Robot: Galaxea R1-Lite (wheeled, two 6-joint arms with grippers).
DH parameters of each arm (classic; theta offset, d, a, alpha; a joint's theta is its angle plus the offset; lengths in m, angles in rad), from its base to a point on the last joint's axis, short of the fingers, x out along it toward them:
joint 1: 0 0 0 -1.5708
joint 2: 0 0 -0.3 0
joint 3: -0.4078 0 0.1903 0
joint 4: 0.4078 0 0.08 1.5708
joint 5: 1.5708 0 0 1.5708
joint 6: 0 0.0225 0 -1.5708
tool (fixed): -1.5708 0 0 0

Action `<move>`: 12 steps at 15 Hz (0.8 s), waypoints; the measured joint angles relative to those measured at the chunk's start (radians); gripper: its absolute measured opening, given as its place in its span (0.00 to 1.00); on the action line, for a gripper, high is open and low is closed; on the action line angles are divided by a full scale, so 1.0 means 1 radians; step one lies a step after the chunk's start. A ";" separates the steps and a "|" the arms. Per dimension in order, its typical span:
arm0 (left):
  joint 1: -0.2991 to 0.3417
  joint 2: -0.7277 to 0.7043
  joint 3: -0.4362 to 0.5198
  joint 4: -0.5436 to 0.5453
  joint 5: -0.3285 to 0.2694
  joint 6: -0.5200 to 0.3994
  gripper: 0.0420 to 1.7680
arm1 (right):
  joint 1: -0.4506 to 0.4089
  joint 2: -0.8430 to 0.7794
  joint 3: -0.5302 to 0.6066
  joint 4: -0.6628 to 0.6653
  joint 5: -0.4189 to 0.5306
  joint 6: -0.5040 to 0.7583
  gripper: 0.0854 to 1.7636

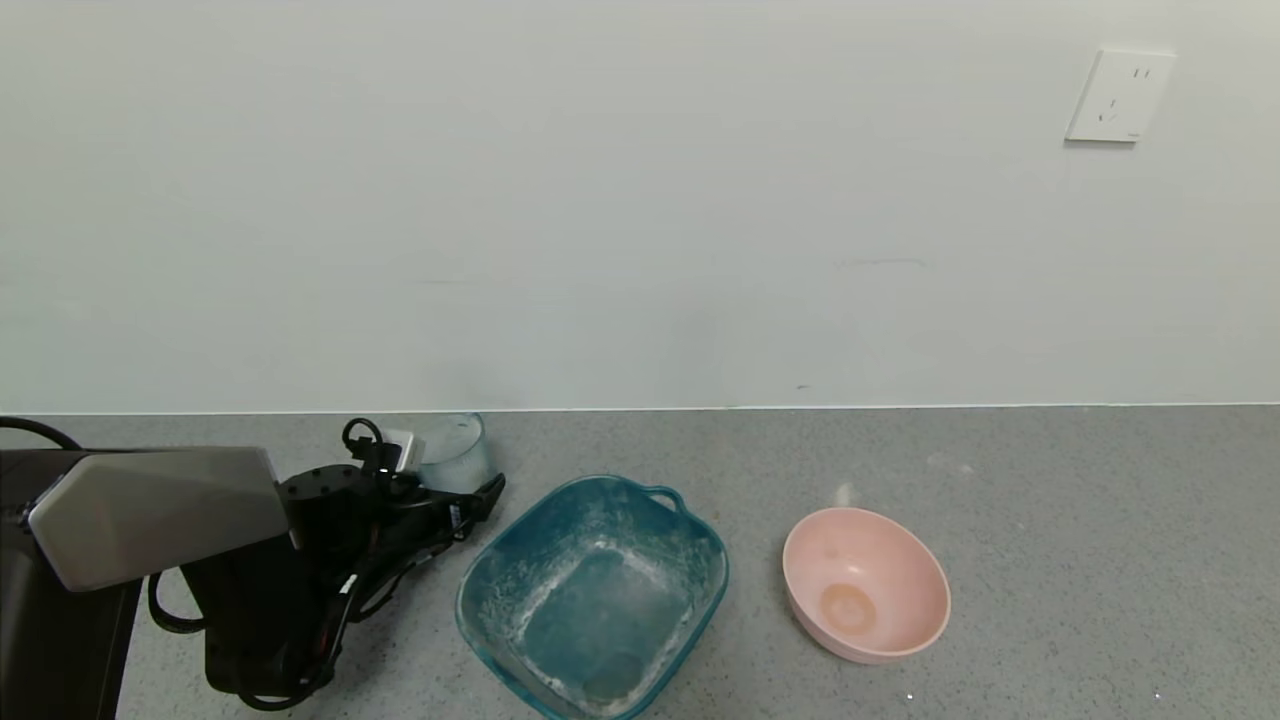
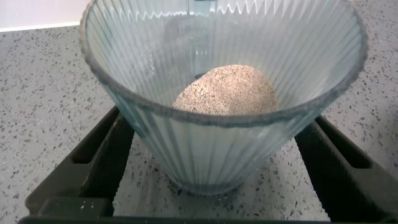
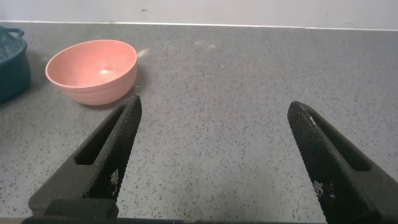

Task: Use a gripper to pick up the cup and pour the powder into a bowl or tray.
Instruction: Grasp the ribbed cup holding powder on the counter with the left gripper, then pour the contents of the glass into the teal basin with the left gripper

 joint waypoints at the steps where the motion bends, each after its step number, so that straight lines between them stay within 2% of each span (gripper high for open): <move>1: 0.000 0.002 -0.005 0.000 0.002 0.000 0.97 | 0.000 0.000 0.000 0.000 0.000 0.000 0.97; 7: -0.005 0.011 -0.014 0.000 0.007 -0.008 0.95 | 0.000 0.000 0.000 0.000 0.000 0.001 0.97; 8: -0.005 0.010 -0.014 0.000 0.009 -0.012 0.83 | 0.000 0.000 0.000 0.000 0.000 0.000 0.97; 9: -0.005 0.010 -0.015 0.001 0.009 -0.013 0.76 | 0.000 0.000 0.000 0.000 0.000 0.001 0.97; 12: -0.005 0.010 -0.017 0.001 0.012 -0.014 0.72 | 0.000 0.000 0.000 0.000 0.000 0.001 0.97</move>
